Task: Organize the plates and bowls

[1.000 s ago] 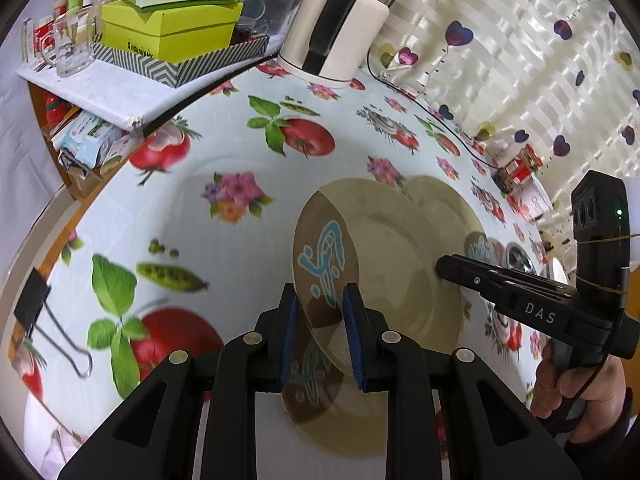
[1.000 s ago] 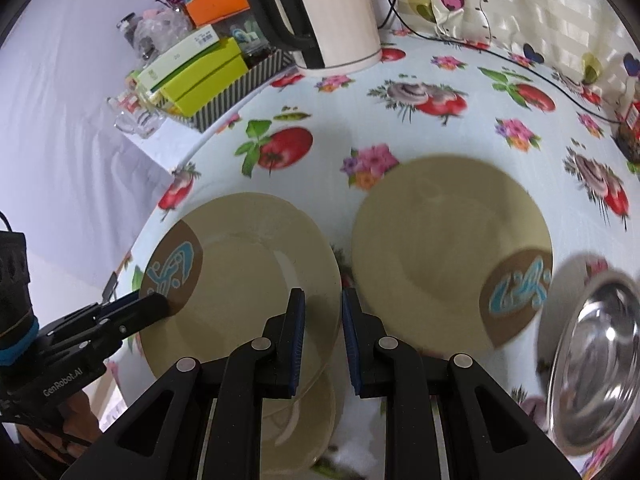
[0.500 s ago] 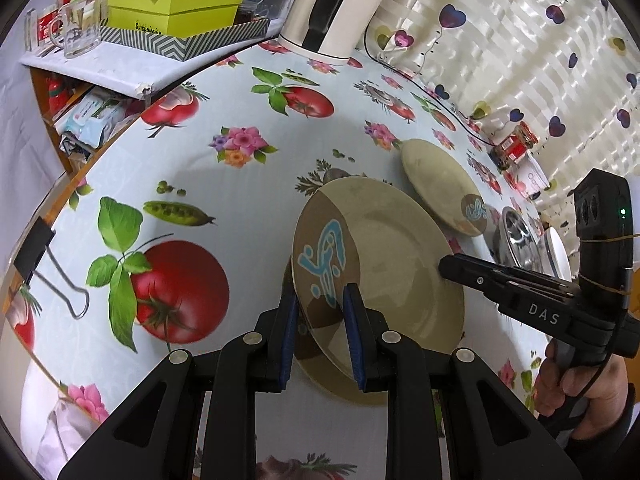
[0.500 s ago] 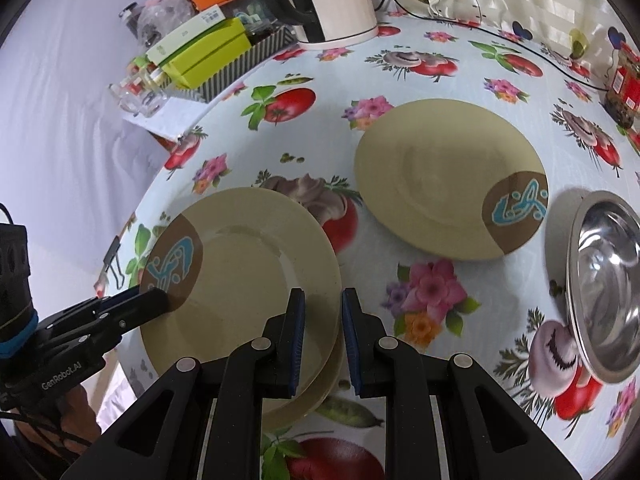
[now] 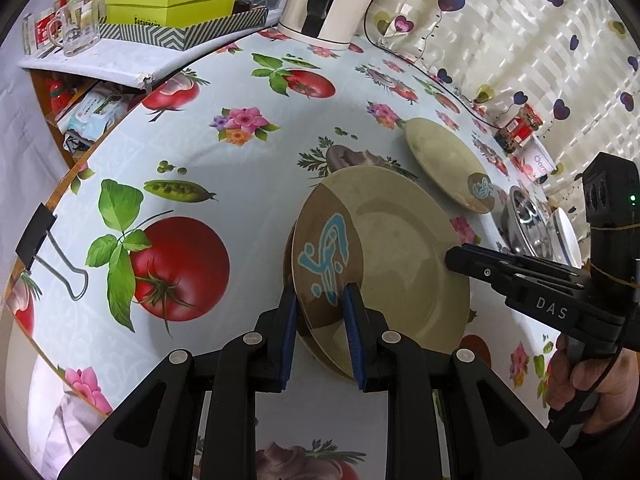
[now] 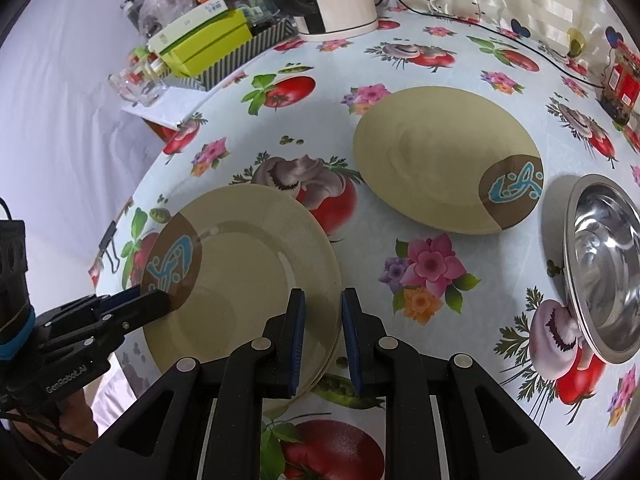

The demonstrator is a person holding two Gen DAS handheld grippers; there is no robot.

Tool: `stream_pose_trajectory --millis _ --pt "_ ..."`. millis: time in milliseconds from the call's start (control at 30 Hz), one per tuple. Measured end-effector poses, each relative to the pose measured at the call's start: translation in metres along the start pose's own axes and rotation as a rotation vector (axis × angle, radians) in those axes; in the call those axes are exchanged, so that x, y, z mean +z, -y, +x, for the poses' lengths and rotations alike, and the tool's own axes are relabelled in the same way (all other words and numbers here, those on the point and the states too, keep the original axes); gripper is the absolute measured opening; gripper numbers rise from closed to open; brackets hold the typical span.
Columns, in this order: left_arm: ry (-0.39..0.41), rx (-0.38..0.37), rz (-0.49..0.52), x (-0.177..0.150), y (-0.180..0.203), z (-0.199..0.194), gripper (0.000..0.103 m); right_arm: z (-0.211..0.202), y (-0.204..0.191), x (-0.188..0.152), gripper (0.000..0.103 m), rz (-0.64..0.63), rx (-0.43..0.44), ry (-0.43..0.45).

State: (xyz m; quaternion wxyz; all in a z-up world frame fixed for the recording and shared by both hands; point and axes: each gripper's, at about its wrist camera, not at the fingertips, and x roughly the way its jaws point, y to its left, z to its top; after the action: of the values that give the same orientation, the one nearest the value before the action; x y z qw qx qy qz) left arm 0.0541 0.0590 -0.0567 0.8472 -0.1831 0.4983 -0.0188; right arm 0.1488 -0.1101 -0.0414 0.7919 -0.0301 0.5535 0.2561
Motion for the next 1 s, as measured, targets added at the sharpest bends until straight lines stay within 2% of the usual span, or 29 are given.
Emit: stream_pose_trajectory --millis 567,733,1000 --pt "0.015 0.057 0.044 -0.001 0.003 -0.001 0.025 0.000 -0.001 -0.003 0.019 -0.031 -0.017 0.011" --pt "0.036 0.056 0.049 0.000 0.002 -0.004 0.025 -0.003 0.002 -0.005 0.028 -0.027 -0.030 0.022" --pt "0.063 0.061 0.059 -0.003 0.008 -0.015 0.025 -0.019 -0.005 -0.013 0.030 -0.045 -0.028 0.060"
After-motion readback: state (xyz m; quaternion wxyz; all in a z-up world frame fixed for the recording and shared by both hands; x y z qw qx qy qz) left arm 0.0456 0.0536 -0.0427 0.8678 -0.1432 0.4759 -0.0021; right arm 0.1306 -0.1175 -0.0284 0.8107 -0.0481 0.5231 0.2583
